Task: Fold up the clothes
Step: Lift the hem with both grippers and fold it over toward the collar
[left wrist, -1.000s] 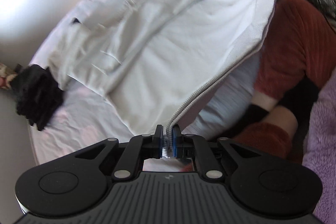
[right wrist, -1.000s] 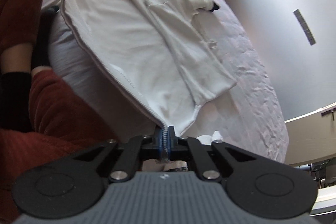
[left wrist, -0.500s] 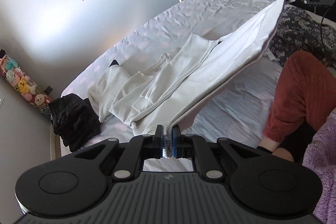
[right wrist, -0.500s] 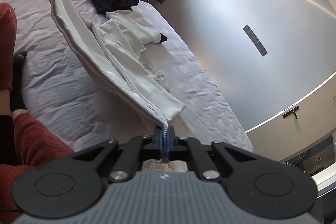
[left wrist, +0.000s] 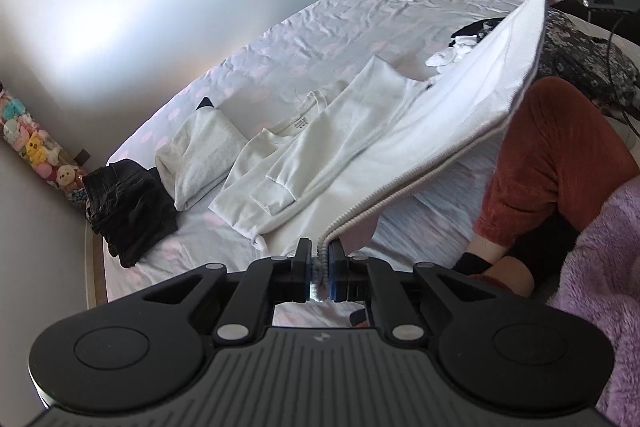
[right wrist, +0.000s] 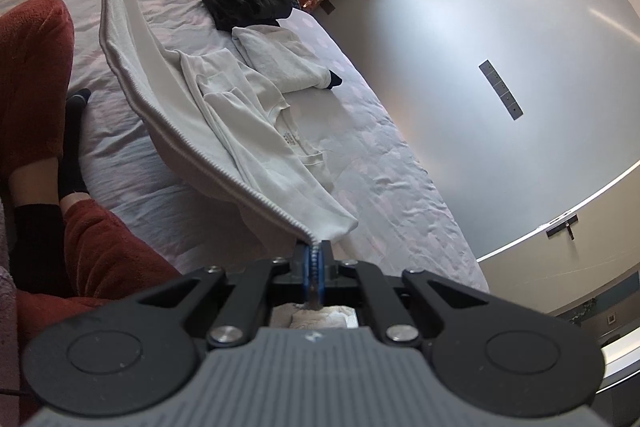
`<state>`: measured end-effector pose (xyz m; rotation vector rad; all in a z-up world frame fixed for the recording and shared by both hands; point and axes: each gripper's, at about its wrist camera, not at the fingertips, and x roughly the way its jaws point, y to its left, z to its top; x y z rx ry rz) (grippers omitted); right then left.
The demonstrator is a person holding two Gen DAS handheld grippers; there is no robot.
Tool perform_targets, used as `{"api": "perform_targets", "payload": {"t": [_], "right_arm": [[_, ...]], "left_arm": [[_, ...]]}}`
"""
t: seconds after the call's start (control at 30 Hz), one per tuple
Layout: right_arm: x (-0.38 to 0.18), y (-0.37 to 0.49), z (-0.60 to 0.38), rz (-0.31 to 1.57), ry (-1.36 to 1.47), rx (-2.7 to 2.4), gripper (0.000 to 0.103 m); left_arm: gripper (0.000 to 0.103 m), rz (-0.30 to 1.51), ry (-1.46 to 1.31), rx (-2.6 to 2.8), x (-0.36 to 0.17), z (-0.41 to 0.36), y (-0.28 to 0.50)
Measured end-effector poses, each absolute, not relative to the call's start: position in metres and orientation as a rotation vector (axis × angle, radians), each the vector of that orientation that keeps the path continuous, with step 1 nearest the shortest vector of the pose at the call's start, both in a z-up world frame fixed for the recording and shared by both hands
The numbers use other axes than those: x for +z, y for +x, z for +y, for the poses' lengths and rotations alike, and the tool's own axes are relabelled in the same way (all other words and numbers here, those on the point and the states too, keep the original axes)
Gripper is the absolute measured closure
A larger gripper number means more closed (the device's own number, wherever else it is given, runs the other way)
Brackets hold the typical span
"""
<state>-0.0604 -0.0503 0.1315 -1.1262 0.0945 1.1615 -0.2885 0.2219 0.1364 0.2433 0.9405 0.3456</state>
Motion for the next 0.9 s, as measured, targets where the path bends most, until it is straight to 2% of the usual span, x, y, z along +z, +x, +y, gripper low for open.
{"api": "perform_targets", "payload": {"t": [0.33,0.63,0.9], "right_arm": [[0.126,-0.001,0.022,0.088,-1.064,1.108,0.098],[0.122,0.079,0.137,0.132,-1.018,1.034,0.098],[0.067,0.159,0.249,0.223,-1.01,1.026,0.098]], "left_arm": [[0.093,0.898,0.136,0.454,0.129,0.305,-0.226],[0.093,0.864,0.119,0.546,0.128,0.401,-0.143],[0.092,0.95,0.107,0.59,0.066,0.49,-0.065]]}}
